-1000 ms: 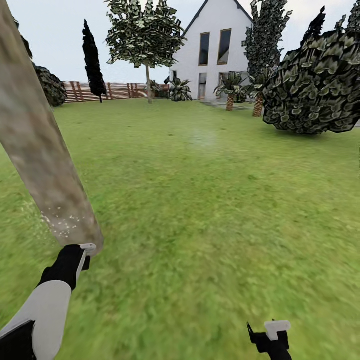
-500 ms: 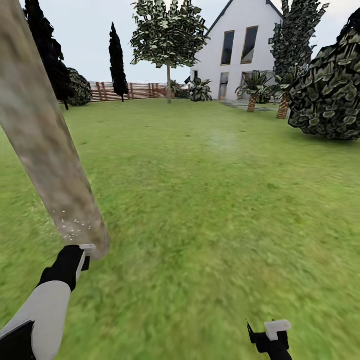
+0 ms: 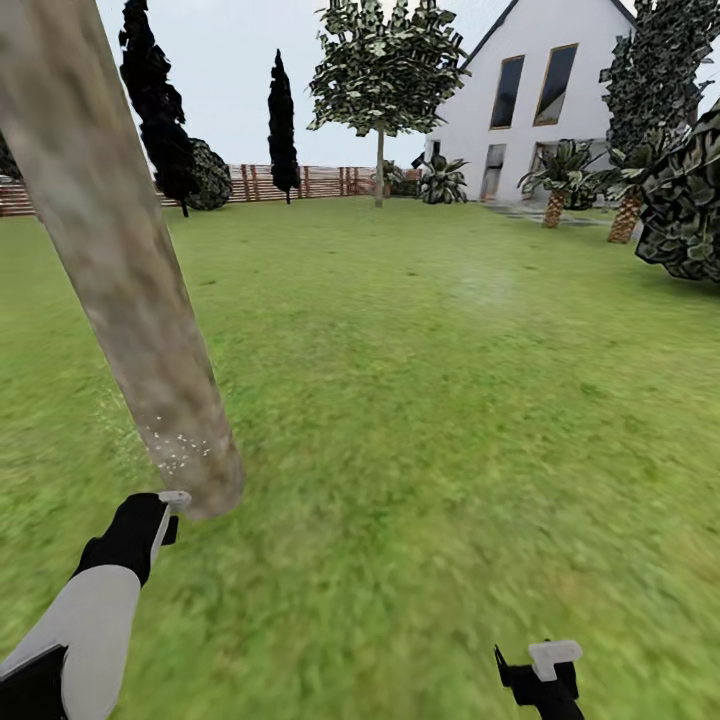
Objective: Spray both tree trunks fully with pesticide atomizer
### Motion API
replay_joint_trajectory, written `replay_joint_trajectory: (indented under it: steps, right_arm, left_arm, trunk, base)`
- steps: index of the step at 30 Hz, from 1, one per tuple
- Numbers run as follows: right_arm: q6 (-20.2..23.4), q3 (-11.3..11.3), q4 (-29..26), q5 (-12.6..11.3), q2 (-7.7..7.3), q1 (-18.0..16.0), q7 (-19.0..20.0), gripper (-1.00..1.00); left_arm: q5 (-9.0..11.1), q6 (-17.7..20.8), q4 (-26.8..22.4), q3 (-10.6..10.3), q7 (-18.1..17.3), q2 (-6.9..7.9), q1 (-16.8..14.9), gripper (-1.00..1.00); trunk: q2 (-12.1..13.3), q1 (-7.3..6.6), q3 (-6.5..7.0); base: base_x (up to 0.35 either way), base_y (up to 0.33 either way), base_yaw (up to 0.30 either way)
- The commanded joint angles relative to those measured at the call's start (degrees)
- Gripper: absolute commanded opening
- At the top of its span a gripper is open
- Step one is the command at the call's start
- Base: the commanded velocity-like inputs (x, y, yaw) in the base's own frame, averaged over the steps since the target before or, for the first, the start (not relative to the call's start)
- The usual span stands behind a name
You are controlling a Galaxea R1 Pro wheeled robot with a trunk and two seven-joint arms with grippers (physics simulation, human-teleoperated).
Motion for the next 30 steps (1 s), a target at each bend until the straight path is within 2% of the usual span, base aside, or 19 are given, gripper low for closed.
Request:
replay_joint_trajectory:
  steps: [1, 7, 16, 25, 30]
  right_arm:
    - [-0.2, -0.5, 0.0, 0.0, 0.01, -0.1, 0.5, 1.00]
    - [-0.2, -0.5, 0.0, 0.0, -0.06, 0.0, 0.5, 1.00]
    - [-0.2, -0.5, -0.1, 0.0, -0.05, 0.0, 0.5, 1.00]
    - [-0.2, -0.5, -0.1, 0.0, -0.05, 0.0, 0.5, 1.00]
    - [-0.2, -0.6, -0.1, 0.0, -0.17, 0.0, 0.4, 1.00]
  left_arm:
    - [0.2, 0.2, -0.1, 0.1, 0.3, -0.03, 0.0, -1.00]
    - [0.2, 0.1, -0.1, -0.1, 0.3, -0.11, 0.0, -1.00]
    - [0.2, 0.2, -0.1, 0.1, 0.3, -0.03, 0.0, -1.00]
    - [0.2, 0.2, -0.1, -0.1, 0.3, -0.07, 0.0, -1.00]
    - [0.3, 0.5, 0.0, -0.3, -0.2, -0.33, -2.3, -1.00]
  trunk:
    - [0.0, 0.01, -0.05]
    - [0.0, 0.01, -0.05]
    - [0.0, 0.01, -0.05]
    - [0.0, 0.01, -0.05]
    - [0.0, 0.01, -0.05]
  base:
    - [0.200, -0.202, 0.014]
    - [0.153, -0.236, 0.002]
    - [0.031, -0.265, 0.008]
    - [0.210, -0.179, 0.257]
    - [0.008, -0.007, 0.278]
